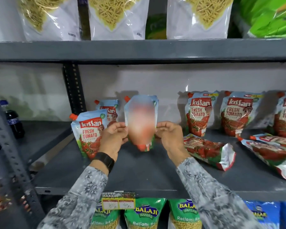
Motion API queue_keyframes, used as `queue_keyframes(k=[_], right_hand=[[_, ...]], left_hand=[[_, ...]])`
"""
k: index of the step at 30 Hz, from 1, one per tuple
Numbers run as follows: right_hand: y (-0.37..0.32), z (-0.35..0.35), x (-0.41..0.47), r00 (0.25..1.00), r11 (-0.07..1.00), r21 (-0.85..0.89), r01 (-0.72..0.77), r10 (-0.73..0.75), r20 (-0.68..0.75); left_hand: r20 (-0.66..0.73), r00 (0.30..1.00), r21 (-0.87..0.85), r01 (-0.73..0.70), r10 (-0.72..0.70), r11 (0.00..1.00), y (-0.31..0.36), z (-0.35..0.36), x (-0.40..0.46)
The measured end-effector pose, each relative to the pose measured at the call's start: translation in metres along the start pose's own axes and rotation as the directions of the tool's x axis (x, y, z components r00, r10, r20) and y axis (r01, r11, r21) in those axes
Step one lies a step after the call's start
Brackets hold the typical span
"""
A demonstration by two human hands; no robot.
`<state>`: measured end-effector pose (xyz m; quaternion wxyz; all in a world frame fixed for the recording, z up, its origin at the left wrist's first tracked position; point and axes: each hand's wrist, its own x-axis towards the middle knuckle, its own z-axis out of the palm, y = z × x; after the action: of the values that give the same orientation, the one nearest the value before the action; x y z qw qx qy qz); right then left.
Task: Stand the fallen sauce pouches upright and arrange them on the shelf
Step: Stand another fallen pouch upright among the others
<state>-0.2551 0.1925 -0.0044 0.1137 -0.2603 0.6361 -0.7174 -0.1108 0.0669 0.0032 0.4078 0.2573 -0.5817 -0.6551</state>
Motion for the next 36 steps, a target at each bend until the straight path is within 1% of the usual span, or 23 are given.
queue_keyframes(k=[3, 5, 9, 12, 13, 15, 17, 18, 19, 20, 22, 23, 24, 25, 26, 27, 28, 29, 30, 31, 33, 34, 36], right_hand=[[0.031, 0.008, -0.008, 0.999, 0.997, -0.074, -0.025, 0.022, -0.035], [0.044, 0.009, -0.012, 0.998, 0.994, -0.101, -0.035, 0.029, -0.054], [0.046, 0.01, -0.014, 0.998, 0.992, -0.124, -0.003, -0.005, -0.061], [0.041, 0.01, -0.024, 0.999, 0.988, -0.157, 0.0, -0.008, -0.046], [0.038, 0.007, -0.028, 0.999, 0.985, -0.175, -0.002, -0.004, -0.032], [0.028, -0.003, -0.034, 0.999, 0.969, -0.244, 0.027, -0.032, -0.013], [0.013, -0.026, -0.039, 0.992, 0.941, -0.32, 0.113, -0.123, -0.012], [0.004, -0.039, -0.04, 0.983, 0.918, -0.362, 0.164, -0.181, -0.014], [-0.006, -0.055, -0.039, 0.97, 0.886, -0.413, 0.212, -0.243, -0.025], [-0.015, -0.076, -0.035, 0.952, 0.842, -0.478, 0.252, -0.304, -0.033], [-0.031, -0.116, -0.021, 0.924, 0.731, -0.62, 0.285, -0.38, -0.023], [-0.036, -0.136, -0.012, 0.923, 0.676, -0.683, 0.276, -0.385, -0.009], [-0.04, -0.155, -0.001, 0.937, 0.637, -0.734, 0.236, -0.348, 0.0], [-0.042, -0.166, 0.009, 0.96, 0.613, -0.769, 0.179, -0.28, 0.0], [-0.042, -0.183, 0.02, 0.984, 0.589, -0.8, 0.111, -0.181, 0.003], [-0.042, -0.196, 0.03, 0.997, 0.541, -0.839, 0.065, -0.075, 0.029], [-0.042, -0.207, 0.04, 0.998, 0.494, -0.869, 0.029, 0.033, 0.052], [-0.041, -0.218, 0.048, 0.989, 0.456, -0.89, 0.006, 0.131, 0.074], [-0.039, -0.225, 0.054, 0.973, 0.462, -0.886, -0.033, 0.216, 0.077], [-0.035, -0.227, 0.057, 0.949, 0.524, -0.845, -0.107, 0.306, 0.07], [-0.027, -0.23, 0.061, 0.88, 0.663, -0.691, -0.289, 0.469, 0.081], [-0.022, -0.23, 0.064, 0.848, 0.706, -0.616, -0.349, 0.517, 0.112], [-0.013, -0.231, 0.067, 0.81, 0.724, -0.556, -0.407, 0.568, 0.146]], left_hand=[[-0.023, 1.0, 0.052, -0.004, 0.005, 0.999, -0.029, -0.001, -0.002], [-0.039, 0.999, 0.061, 0.025, -0.023, 0.998, -0.043, -0.002, -0.002], [-0.046, 0.999, 0.037, 0.013, -0.011, 0.999, -0.051, -0.006, 0.001], [-0.025, 1.0, 0.096, -0.01, 0.013, 0.995, -0.049, -0.01, -0.003], [-0.044, 0.999, 0.113, -0.019, 0.024, 0.993, -0.047, -0.011, -0.006], [-0.156, 0.985, 0.134, -0.055, 0.076, 0.989, -0.043, -0.013, -0.015], [-0.267, 0.949, 0.126, -0.14, 0.169, 0.982, -0.039, -0.01, -0.031], [-0.27, 0.938, 0.118, -0.192, 0.218, 0.974, -0.036, -0.008, -0.044], [-0.224, 0.942, 0.11, -0.231, 0.25, 0.967, -0.036, -0.001, -0.058], [-0.146, 0.957, 0.098, -0.236, 0.249, 0.967, -0.038, 0.011, -0.071], [0.027, 0.987, 0.051, -0.163, 0.162, 0.985, -0.045, 0.037, -0.094], [0.105, 0.991, 0.021, -0.085, 0.083, 0.996, -0.048, 0.053, -0.103], [0.172, 0.985, 0.001, 0.019, -0.019, 1.0, -0.049, 0.07, -0.108], [0.227, 0.965, -0.013, 0.142, -0.135, 0.99, -0.049, 0.083, -0.108], [0.266, 0.932, -0.035, 0.265, -0.246, 0.964, -0.049, 0.101, -0.108], [0.291, 0.894, -0.061, 0.374, -0.342, 0.926, -0.048, 0.118, -0.107], [0.303, 0.861, -0.077, 0.45, -0.409, 0.89, -0.046, 0.134, -0.105], [0.301, 0.838, -0.079, 0.497, -0.455, 0.864, -0.044, 0.149, -0.102], [0.285, 0.828, -0.071, 0.52, -0.482, 0.851, -0.044, 0.164, -0.1], [0.264, 0.828, -0.057, 0.526, -0.495, 0.848, -0.044, 0.174, -0.097], [0.211, 0.84, -0.06, 0.521, -0.499, 0.852, -0.045, 0.199, -0.094], [0.188, 0.848, -0.077, 0.516, -0.496, 0.853, -0.046, 0.21, -0.094], [0.111, 0.867, -0.105, 0.496, -0.486, 0.862, -0.048, 0.228, -0.093]])
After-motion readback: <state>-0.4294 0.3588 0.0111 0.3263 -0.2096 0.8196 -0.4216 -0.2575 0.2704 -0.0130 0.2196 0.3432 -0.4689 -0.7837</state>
